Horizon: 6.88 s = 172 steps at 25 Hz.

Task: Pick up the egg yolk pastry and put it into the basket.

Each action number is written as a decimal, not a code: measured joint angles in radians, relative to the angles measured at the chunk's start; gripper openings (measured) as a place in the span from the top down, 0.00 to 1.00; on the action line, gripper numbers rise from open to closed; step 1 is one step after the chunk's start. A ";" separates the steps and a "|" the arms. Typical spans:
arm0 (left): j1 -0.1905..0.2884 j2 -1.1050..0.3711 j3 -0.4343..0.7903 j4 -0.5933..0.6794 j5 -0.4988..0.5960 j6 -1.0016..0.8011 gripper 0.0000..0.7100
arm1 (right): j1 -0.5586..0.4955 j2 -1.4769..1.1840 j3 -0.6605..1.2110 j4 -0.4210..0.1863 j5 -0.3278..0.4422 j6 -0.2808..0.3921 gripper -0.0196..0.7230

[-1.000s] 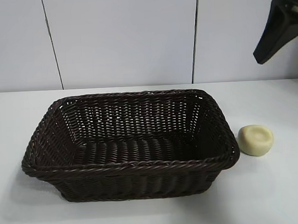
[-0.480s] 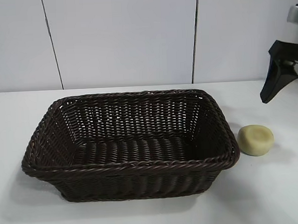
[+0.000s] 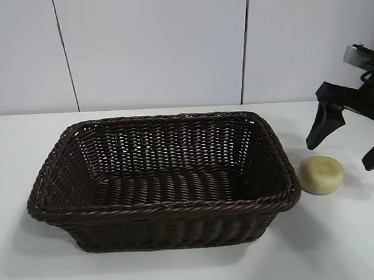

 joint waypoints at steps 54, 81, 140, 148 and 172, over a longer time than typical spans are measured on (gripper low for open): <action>0.000 0.000 0.000 -0.002 0.000 0.000 0.17 | 0.524 -0.163 -0.207 0.060 0.087 0.084 0.93; 0.000 0.000 0.000 -0.002 0.000 0.001 0.17 | 0.626 0.106 -0.207 -0.068 -0.054 0.218 0.66; 0.000 0.000 0.000 -0.002 0.000 0.001 0.17 | 0.100 -0.211 -0.374 -0.631 0.609 0.439 0.08; 0.000 0.000 0.000 -0.002 0.000 0.001 0.17 | 0.100 -0.575 0.009 -0.629 0.610 0.435 0.08; 0.000 0.000 0.000 -0.002 0.000 0.001 0.17 | 0.100 -1.609 0.562 -0.632 0.463 0.425 0.08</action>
